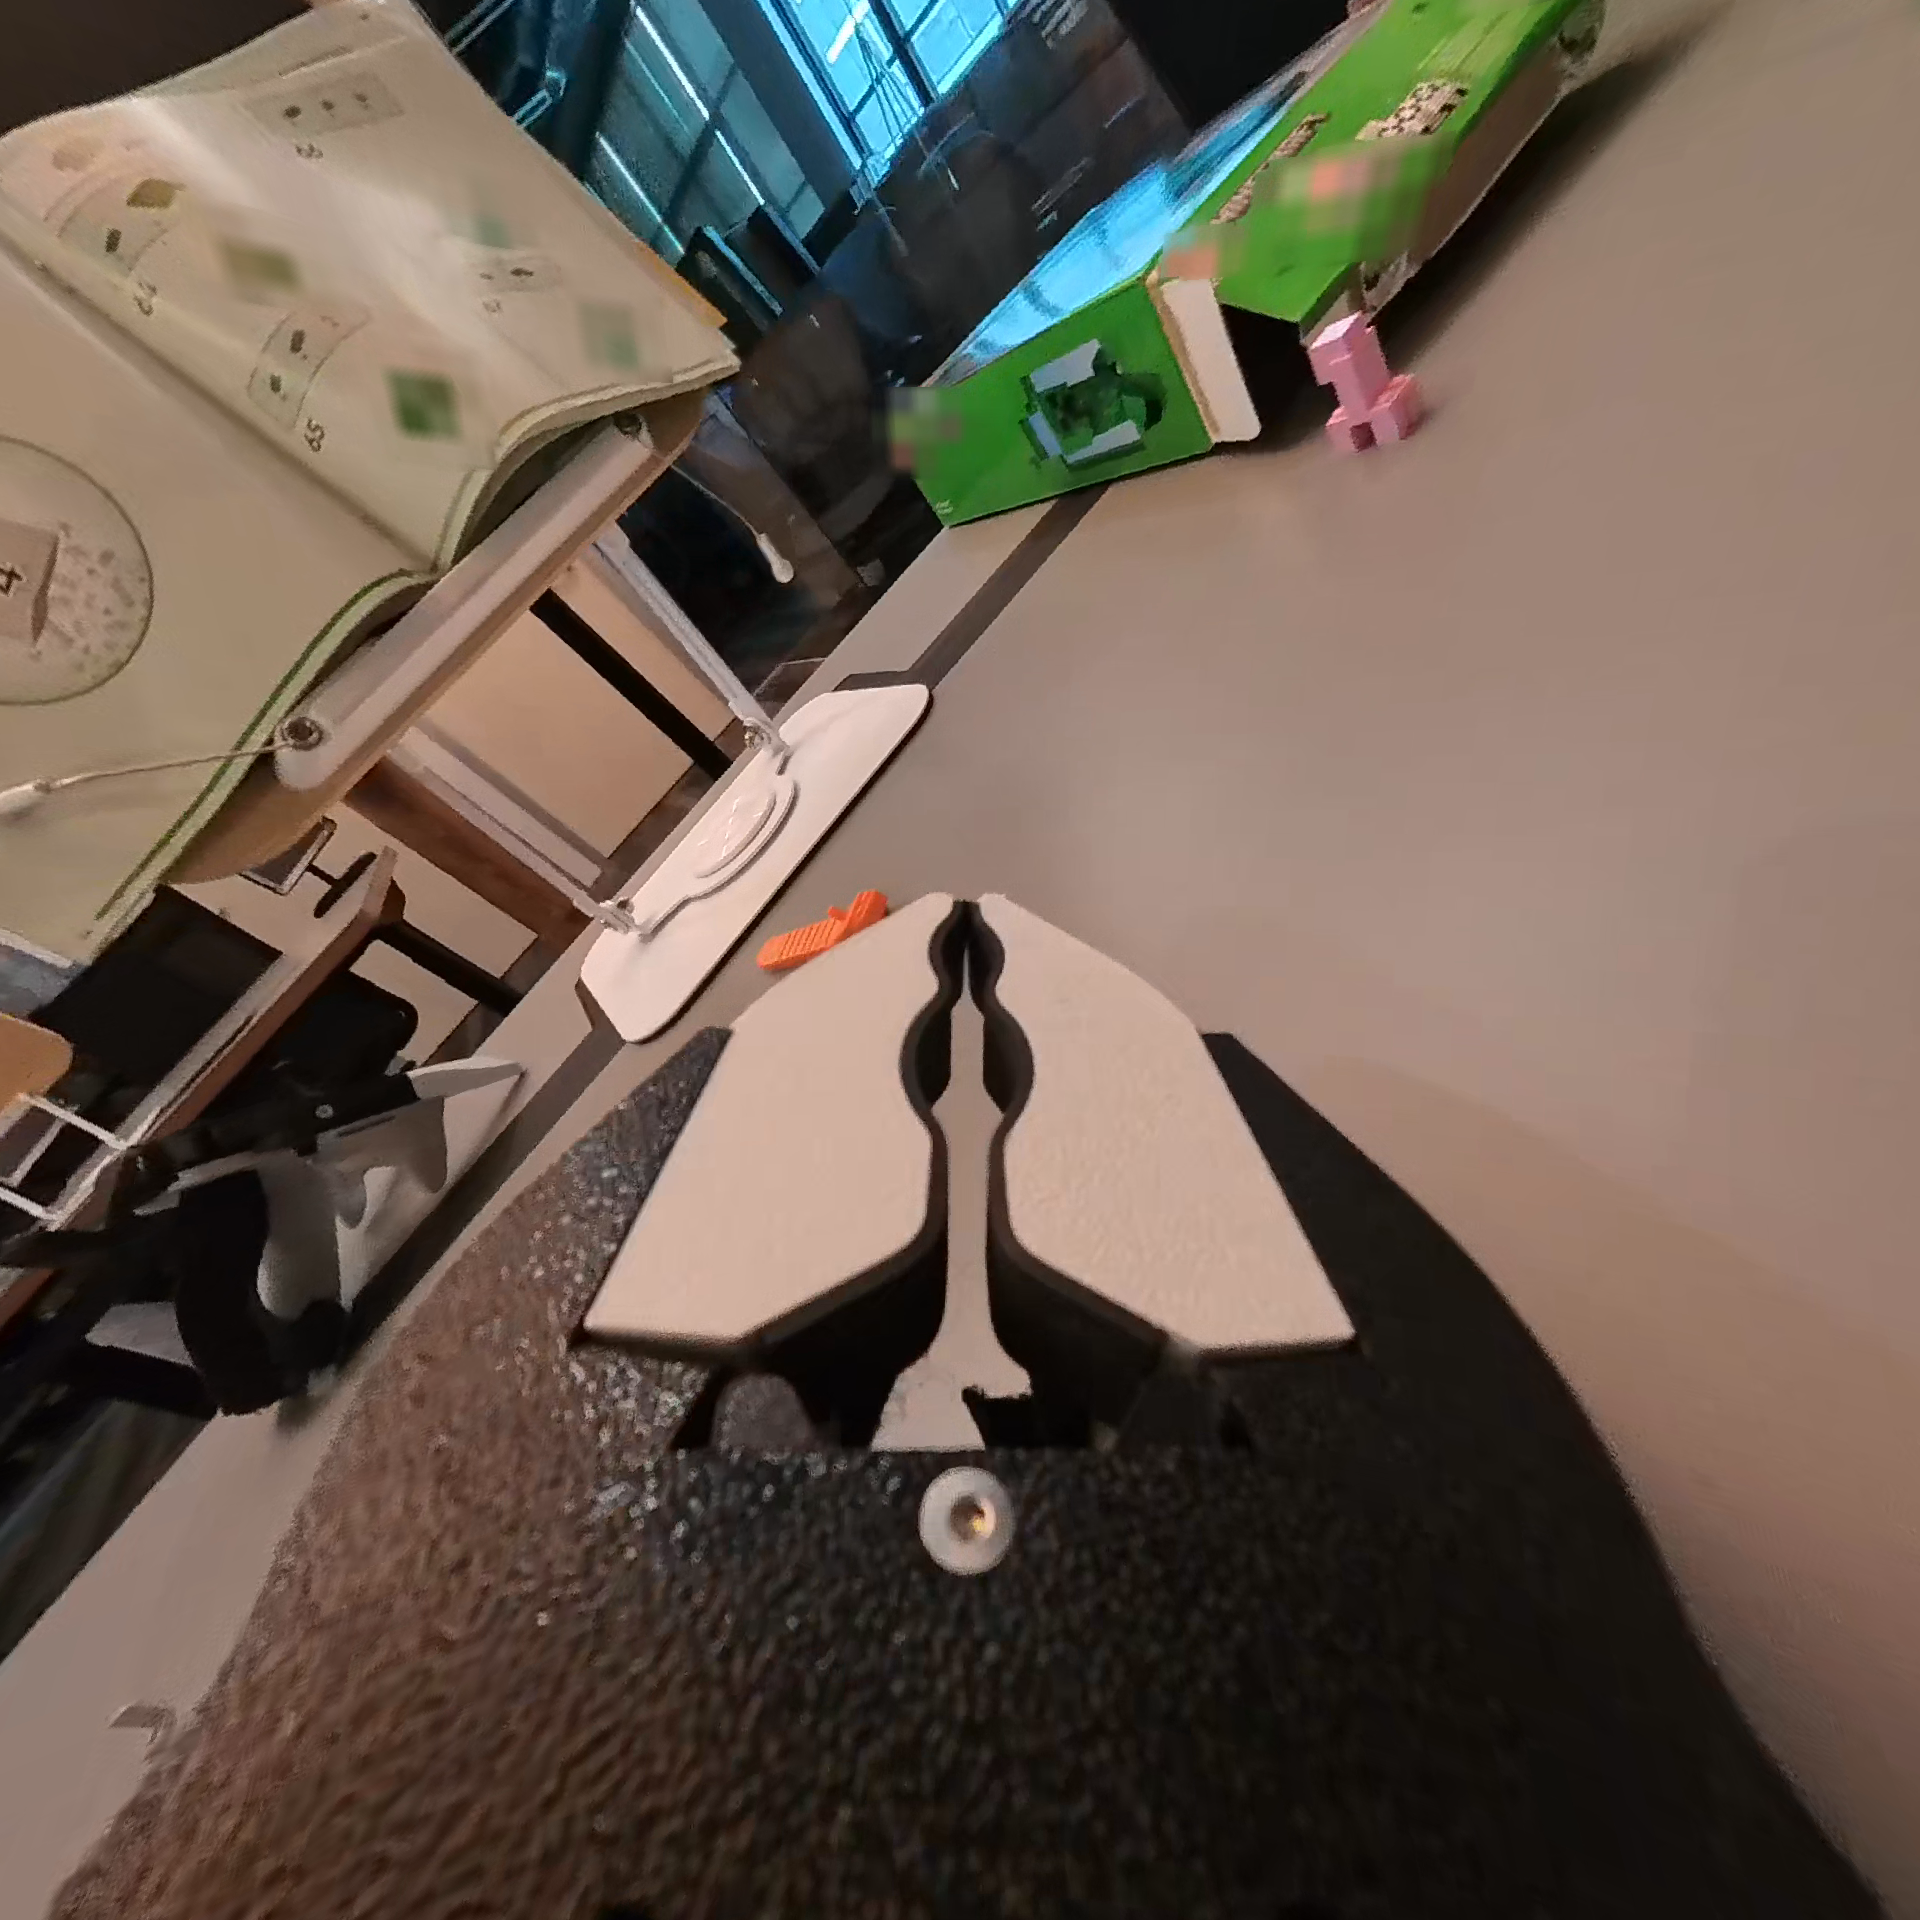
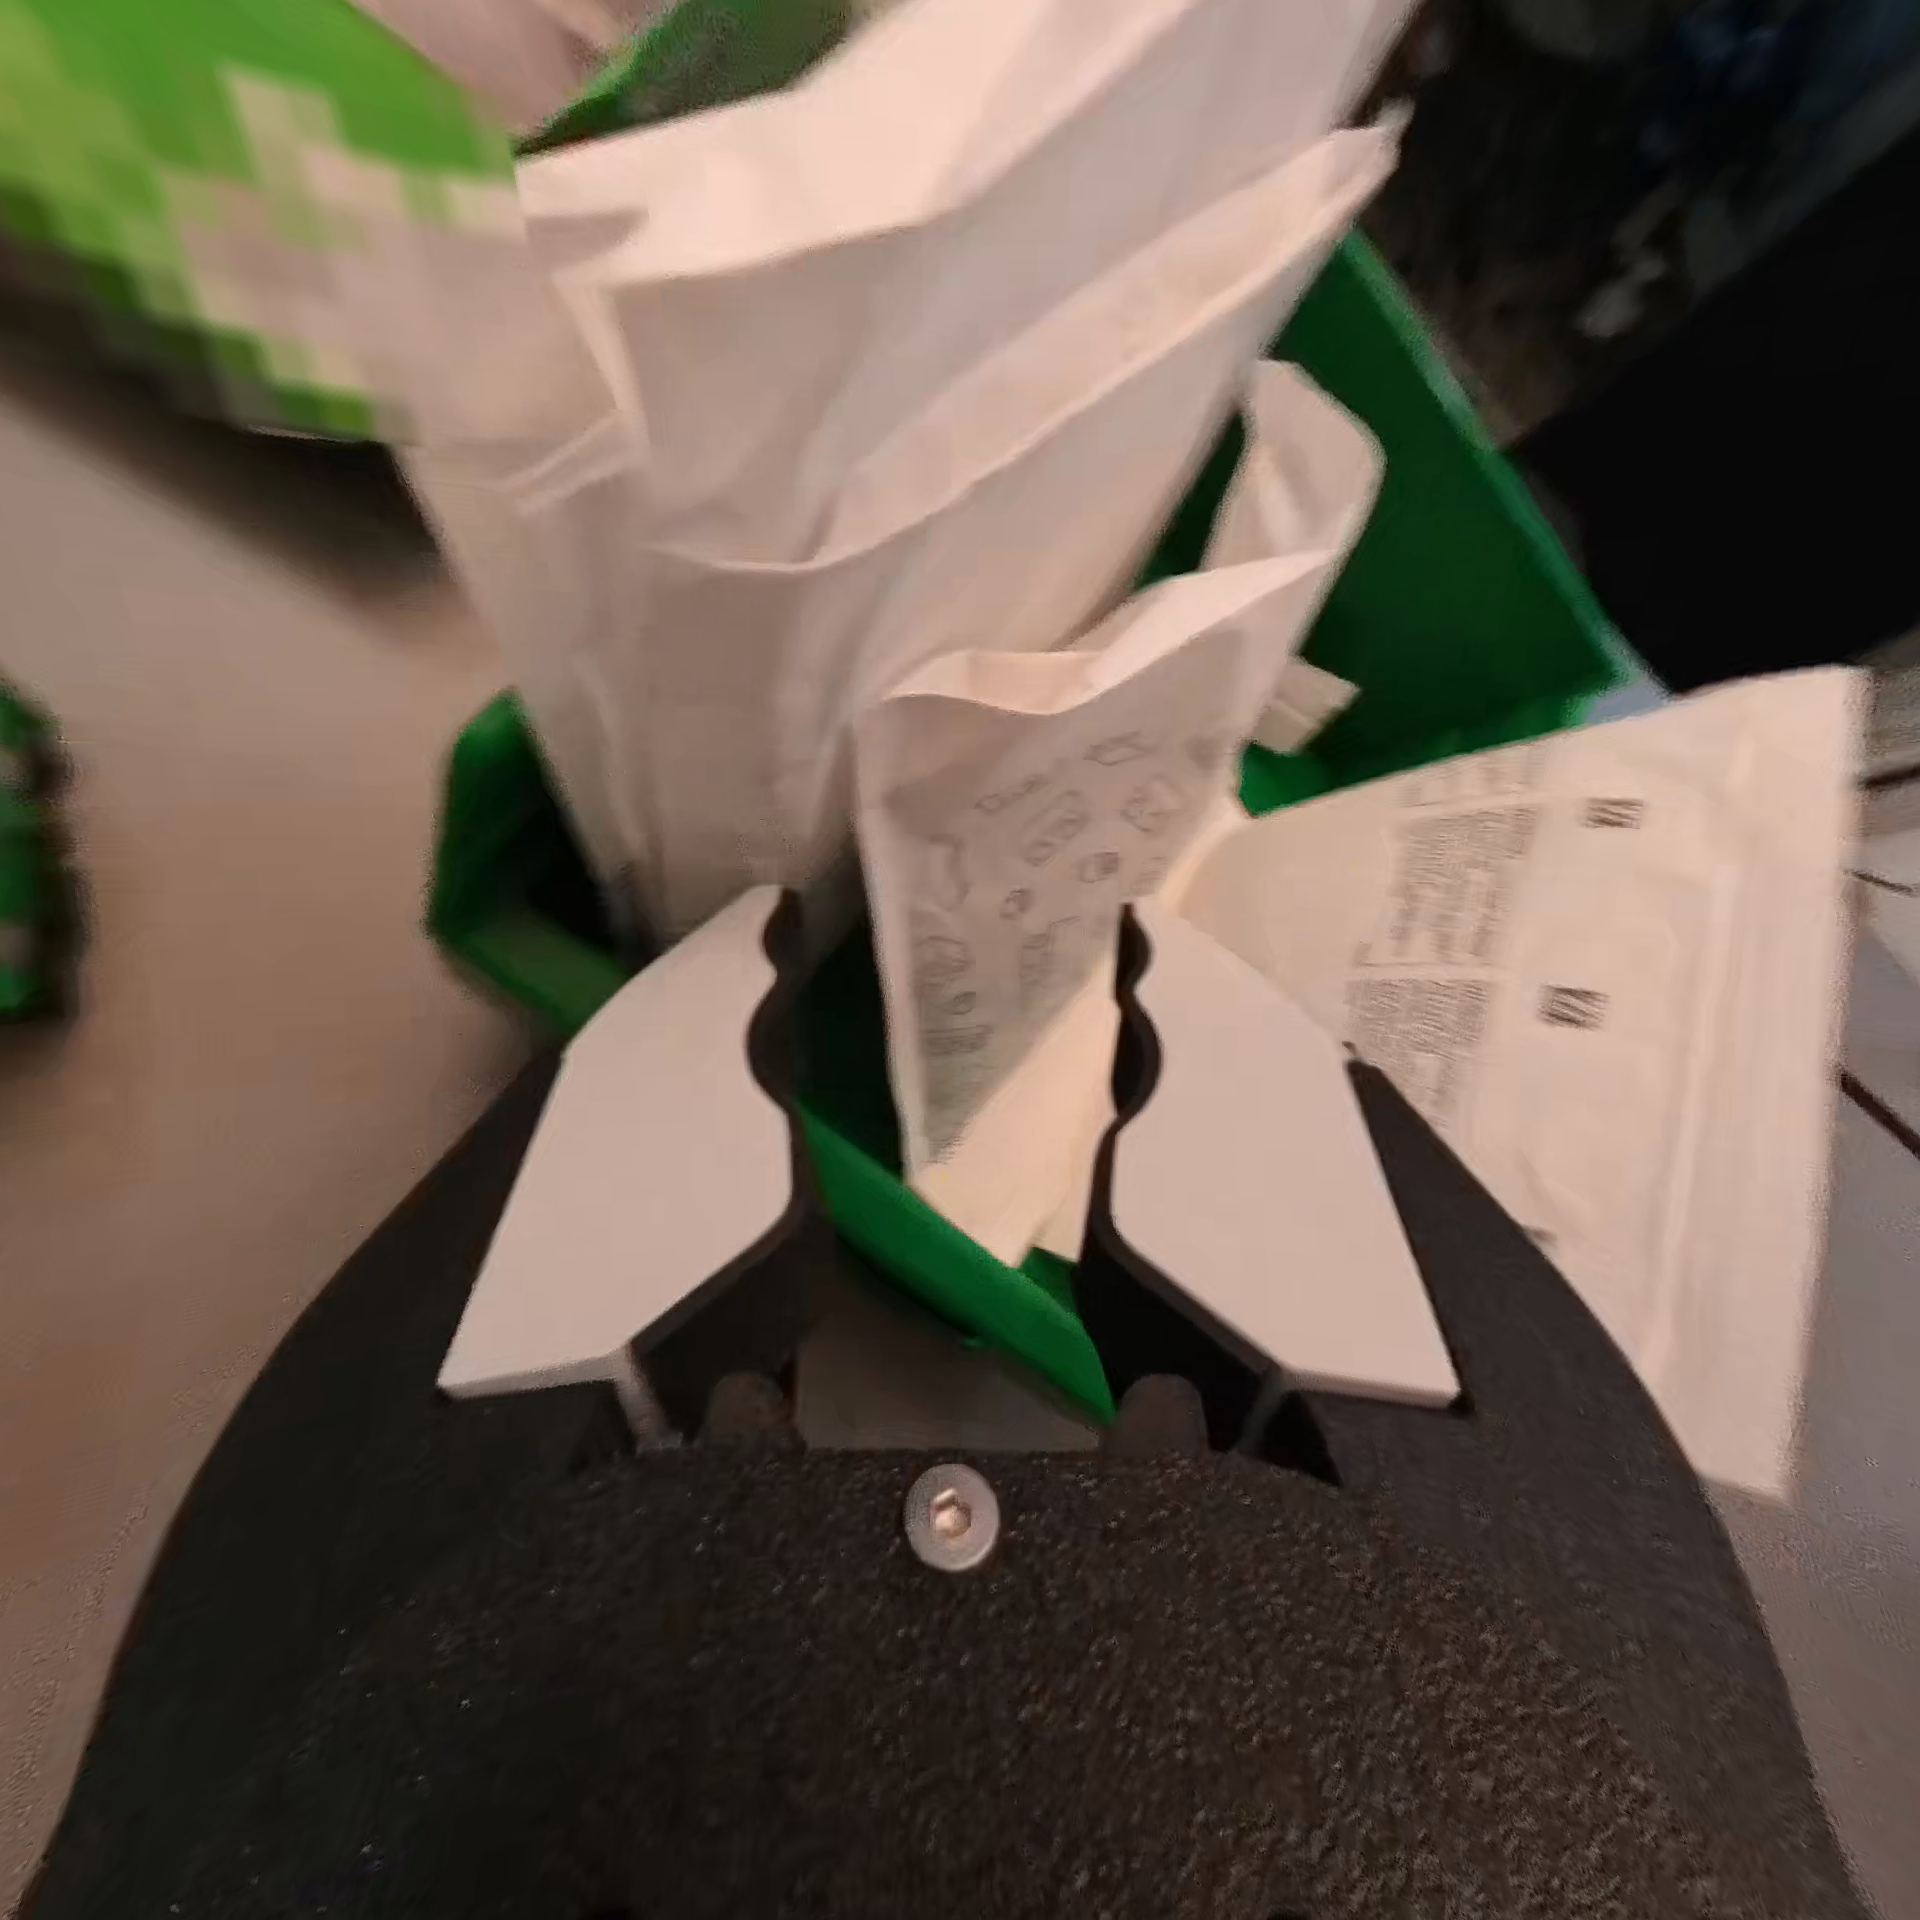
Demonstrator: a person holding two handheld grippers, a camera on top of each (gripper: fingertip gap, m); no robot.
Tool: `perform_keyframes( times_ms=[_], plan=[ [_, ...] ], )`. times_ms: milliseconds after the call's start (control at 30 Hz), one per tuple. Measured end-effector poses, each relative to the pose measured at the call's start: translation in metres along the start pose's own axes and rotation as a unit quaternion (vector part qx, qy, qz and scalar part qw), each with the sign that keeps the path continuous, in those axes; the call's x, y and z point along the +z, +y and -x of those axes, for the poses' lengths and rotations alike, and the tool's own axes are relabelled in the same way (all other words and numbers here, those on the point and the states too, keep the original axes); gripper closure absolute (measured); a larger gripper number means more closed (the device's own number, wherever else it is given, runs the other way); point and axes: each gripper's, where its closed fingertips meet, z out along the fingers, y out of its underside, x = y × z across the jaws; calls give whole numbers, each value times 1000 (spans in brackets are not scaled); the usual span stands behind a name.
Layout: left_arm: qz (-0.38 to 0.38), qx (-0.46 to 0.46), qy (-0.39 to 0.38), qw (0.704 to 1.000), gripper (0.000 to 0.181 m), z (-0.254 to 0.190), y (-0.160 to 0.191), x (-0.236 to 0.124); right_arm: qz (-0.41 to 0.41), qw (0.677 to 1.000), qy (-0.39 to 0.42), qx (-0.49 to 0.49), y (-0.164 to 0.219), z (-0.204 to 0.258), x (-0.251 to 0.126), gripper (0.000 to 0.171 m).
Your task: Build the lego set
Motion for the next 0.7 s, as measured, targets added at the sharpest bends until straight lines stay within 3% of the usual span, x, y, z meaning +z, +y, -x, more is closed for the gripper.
perform_keyframes(
  times_ms=[33,133,467,600,700],
  plan=[
    [-1,5,1,1000,181,-1,-1,0,16,999,46,-6,4,-12,3,125],
    [-6,11,5,1000,181,-3,-3,0,41,997,55,-36,6,-15,8,170],
    [-38,-5,12,999,181,-3,-11,-5,-82,979,146,119,-41,-123,-69,171],
    [-44,0,20,999,181,-6,-13,-5,-182,965,127,142,-94,-122,-116,171],
    [-48,8,23,999,181,-8,-15,-6,-292,944,136,72,-160,-91,-174,171]
  ],
)
